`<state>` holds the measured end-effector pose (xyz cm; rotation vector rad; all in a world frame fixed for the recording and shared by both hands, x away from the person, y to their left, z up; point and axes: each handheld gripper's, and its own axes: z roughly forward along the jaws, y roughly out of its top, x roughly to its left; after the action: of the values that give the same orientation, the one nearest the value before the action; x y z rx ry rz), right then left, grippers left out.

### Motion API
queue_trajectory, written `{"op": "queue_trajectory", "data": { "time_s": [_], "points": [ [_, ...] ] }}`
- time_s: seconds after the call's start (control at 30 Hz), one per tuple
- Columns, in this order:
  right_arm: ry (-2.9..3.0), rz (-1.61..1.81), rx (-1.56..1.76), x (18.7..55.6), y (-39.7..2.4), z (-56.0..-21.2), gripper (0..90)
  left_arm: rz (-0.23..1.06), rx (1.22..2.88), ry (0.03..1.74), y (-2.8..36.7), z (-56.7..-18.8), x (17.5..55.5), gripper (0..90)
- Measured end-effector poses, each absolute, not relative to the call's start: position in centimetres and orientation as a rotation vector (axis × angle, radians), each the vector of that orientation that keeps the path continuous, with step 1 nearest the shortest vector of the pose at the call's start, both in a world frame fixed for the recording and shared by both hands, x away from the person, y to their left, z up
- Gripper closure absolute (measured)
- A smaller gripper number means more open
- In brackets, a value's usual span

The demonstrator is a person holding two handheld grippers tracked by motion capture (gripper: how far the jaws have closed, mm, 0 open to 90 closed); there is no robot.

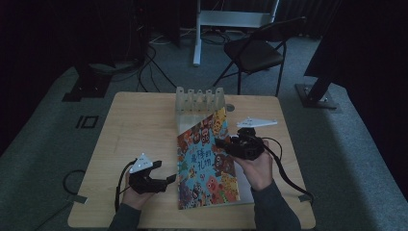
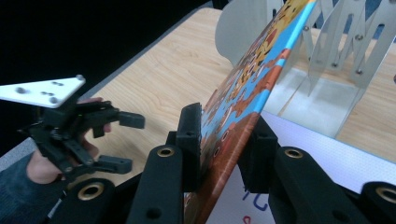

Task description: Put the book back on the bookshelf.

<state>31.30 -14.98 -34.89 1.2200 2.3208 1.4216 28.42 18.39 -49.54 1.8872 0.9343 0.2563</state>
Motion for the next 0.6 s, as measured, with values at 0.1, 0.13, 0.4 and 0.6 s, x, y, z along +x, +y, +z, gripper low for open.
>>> {"op": "queue_trajectory", "data": {
  "time_s": [0.1, 0.13, 0.4, 0.6],
  "points": [
    [2.306, 1.433, 1.209, 30.9, -15.2, -34.5, 73.0, 0.219, 1.892, 0.925, 18.0, -49.7, 29.3, 14.4],
    [2.306, 1.433, 1.209, 30.9, -15.2, -34.5, 73.0, 0.219, 1.892, 0.925, 18.0, -49.7, 29.3, 14.4],
    [2.299, 1.468, 1.179, 30.3, -15.4, -33.9, 73.4, 0.200, 1.896, 0.882, 17.0, -49.2, 30.8, 14.4],
    [2.299, 1.482, 1.162, 29.9, -15.5, -33.6, 73.6, 0.108, 1.882, 0.871, 16.5, -49.7, 32.5, 14.2]
  ]
}}
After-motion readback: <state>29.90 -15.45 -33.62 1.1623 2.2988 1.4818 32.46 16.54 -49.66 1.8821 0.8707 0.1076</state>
